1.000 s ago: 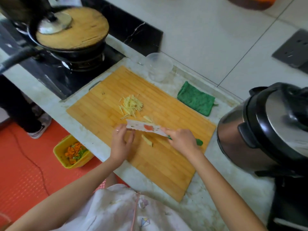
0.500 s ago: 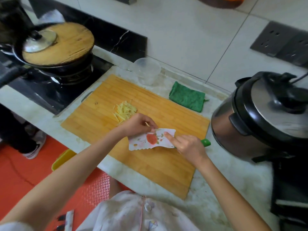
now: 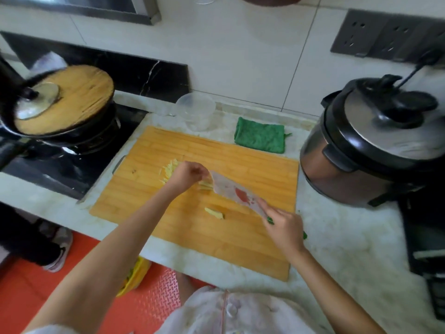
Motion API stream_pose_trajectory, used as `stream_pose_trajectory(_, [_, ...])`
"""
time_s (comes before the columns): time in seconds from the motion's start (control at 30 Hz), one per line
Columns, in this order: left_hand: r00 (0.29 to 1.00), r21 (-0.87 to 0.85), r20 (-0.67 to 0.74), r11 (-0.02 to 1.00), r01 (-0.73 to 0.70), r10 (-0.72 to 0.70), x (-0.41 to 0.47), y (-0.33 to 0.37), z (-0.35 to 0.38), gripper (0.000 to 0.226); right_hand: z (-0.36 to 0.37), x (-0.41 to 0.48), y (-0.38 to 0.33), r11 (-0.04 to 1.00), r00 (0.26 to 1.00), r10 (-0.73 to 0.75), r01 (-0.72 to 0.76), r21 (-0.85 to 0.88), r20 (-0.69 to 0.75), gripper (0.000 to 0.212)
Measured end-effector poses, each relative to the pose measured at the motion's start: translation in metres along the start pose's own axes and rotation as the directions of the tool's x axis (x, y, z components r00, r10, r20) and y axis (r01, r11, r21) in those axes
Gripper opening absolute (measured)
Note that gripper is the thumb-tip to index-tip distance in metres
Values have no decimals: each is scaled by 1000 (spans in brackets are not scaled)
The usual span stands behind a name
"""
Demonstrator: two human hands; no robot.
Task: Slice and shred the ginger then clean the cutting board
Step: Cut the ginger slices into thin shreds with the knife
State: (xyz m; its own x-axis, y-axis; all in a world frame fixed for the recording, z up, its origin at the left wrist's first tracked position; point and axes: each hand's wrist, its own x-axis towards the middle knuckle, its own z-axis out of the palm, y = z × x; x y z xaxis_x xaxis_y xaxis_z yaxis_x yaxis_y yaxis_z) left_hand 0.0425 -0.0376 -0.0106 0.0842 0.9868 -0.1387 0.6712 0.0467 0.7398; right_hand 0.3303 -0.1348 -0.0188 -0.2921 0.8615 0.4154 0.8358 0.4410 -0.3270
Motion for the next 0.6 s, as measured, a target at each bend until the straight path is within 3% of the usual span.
stream_pose_trajectory(0.1, [999,45,-34,999,6,-4,2,1,3,21,6,-5,-14,951,954,280,-260,169,-106,36])
stream_pose_trajectory(0.17, [999,215,46,976,-22,12,3,3,9,10,10,-8,-22,875,878,449,-393,284,-165,31])
stream_pose_trajectory(0.23, [983,388,144,907,-163,115,3,2,19,24,15,-12,-25,809,823,547,-472,351,-154,31])
stream_pose_trajectory(0.37, [938,540,286,775,-328,197,2,1,35,31,19,-13,-19,760,795,602,-545,354,-69,35])
stream_pose_trajectory(0.5, [941,714,260,613,-338,216,4,-6,23,21,18,-13,-23,773,813,582,-544,326,-25,33])
stream_pose_trajectory(0.6, [963,778,204,568,-268,174,6,-18,5,24,17,-14,-23,810,840,539,-535,242,52,30])
